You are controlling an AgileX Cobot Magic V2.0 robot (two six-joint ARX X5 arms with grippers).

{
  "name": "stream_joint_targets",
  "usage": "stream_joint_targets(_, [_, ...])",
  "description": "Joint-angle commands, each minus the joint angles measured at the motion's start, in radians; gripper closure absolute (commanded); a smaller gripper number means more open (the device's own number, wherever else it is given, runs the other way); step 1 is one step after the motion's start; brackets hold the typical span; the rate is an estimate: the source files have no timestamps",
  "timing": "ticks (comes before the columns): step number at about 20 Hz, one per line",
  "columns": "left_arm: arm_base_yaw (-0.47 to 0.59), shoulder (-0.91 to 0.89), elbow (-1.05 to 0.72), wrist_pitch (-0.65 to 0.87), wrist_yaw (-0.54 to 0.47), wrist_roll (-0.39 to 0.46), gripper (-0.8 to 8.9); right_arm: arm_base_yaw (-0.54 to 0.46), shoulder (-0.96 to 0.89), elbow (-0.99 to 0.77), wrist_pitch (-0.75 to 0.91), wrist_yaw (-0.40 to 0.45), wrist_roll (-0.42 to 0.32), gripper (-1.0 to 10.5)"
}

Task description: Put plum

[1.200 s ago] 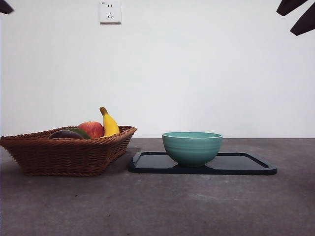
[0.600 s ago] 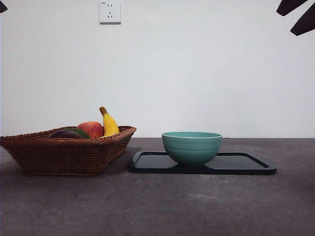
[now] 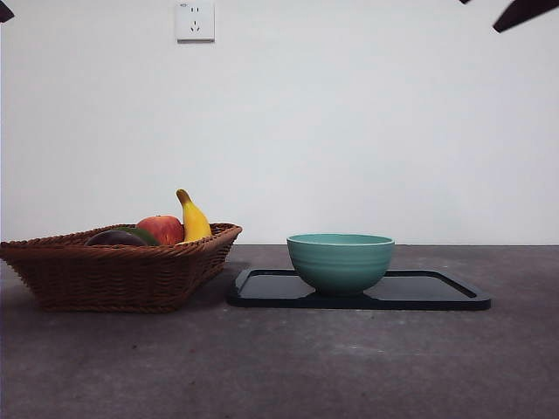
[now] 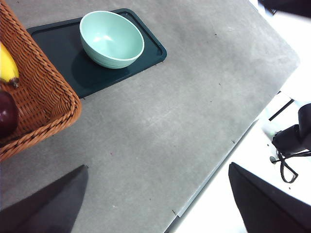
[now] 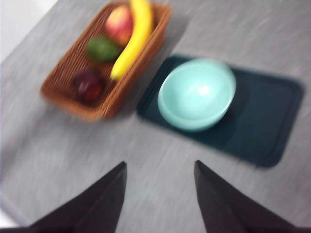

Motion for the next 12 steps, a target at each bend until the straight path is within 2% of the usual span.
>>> stream_joint_targets(1, [-0.003, 0.007, 0.021, 0.011, 0.005, 0.011, 3.55, -0.034, 0.123, 0.105, 0.009, 0.004, -0.007, 7.1])
stream_joint_targets(3, [-0.003, 0.004, 0.021, 0.011, 0.005, 0.011, 3.55, -0.061, 0.225, 0.180, 0.008, 0.000, -0.026, 6.7])
stream_joint_targets(7, [-0.003, 0.004, 0.021, 0.011, 0.005, 0.011, 3.55, -0.101, 0.434, 0.306, 0.008, 0.000, -0.048, 6.7])
stream_joint_targets(12, [-0.003, 0.004, 0.021, 0.011, 0.005, 0.011, 3.55, -0.112, 0.641, 0.392, 0.016, 0.000, -0.062, 6.7])
